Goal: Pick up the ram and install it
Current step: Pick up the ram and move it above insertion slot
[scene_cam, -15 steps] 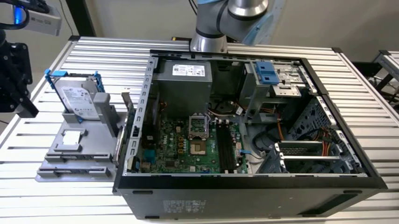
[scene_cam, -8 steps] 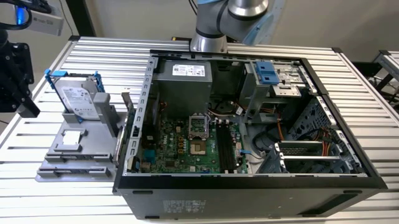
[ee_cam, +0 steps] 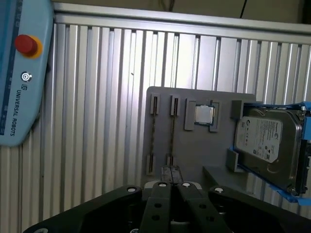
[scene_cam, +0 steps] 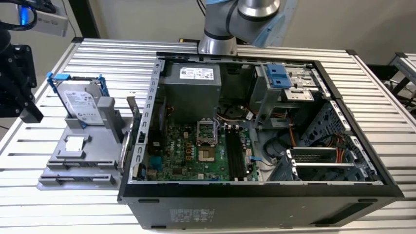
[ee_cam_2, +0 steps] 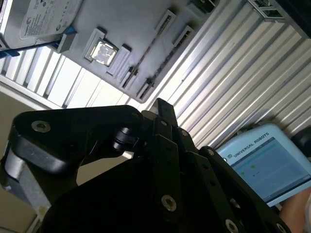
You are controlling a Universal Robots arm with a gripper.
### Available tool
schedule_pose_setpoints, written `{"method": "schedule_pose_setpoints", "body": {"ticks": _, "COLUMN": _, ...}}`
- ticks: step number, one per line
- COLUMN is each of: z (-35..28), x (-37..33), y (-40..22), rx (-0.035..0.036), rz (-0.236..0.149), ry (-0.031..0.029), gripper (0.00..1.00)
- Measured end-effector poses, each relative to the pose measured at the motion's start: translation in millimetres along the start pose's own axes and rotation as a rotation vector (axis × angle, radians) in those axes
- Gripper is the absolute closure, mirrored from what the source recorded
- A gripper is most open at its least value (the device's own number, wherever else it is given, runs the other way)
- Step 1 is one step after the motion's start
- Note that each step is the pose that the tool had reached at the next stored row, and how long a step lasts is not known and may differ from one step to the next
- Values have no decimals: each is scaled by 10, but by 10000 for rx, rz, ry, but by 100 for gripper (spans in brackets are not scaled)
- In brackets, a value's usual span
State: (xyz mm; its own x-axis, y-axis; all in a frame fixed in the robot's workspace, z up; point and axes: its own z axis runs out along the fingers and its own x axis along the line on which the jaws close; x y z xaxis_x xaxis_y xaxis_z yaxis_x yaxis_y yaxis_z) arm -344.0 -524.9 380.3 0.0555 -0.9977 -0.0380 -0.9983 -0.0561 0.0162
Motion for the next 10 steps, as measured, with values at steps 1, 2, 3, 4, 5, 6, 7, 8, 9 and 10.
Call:
{"method": "schedule_pose_setpoints", "body": {"ticks": 1, "z": 0, "x": 0, "y": 0, "rx": 1, "rz": -1, "ry": -1, "gripper": 100}}
{"method": "schedule_pose_setpoints", "body": {"ticks": 2, "z": 1, "x": 0, "y": 0, "rx": 1, "rz": -1, "ry": -1, "gripper": 100}}
{"method": "schedule_pose_setpoints", "body": {"ticks": 3, "z": 0, "x": 0, "y": 0, "rx": 0, "rz": -1, "ry": 0, "gripper": 100}}
{"method": "schedule_pose_setpoints", "body": {"ticks": 4, "z": 0, "x": 0, "y": 0, "rx": 0, "rz": -1, "ry": -1, "gripper": 100}}
{"method": "schedule_pose_setpoints", "body": {"ticks": 5, "z": 1, "x": 0, "y": 0, "rx": 0, "rz": -2, "ry": -1, "gripper": 100}}
{"method": "schedule_pose_setpoints", "body": {"ticks": 6, "z": 0, "x": 0, "y": 0, "rx": 1, "rz": -2, "ry": -1, "gripper": 100}}
{"method": "schedule_pose_setpoints", "body": {"ticks": 7, "z": 0, "x": 0, "y": 0, "rx": 1, "rz": -2, "ry": -1, "gripper": 0}}
{"method": "schedule_pose_setpoints", "body": {"ticks": 8, "z": 0, "x": 0, "y": 0, "rx": 1, "rz": -2, "ry": -1, "gripper": 0}}
{"method": "schedule_pose_setpoints", "body": {"ticks": 9, "z": 0, "x": 0, "y": 0, "rx": 0, "rz": -2, "ry": -1, "gripper": 0}}
{"method": "schedule_pose_setpoints", "body": {"ticks": 10, "z": 0, "x": 0, "y": 0, "rx": 1, "rz": -3, "ry": -1, "gripper": 0}}
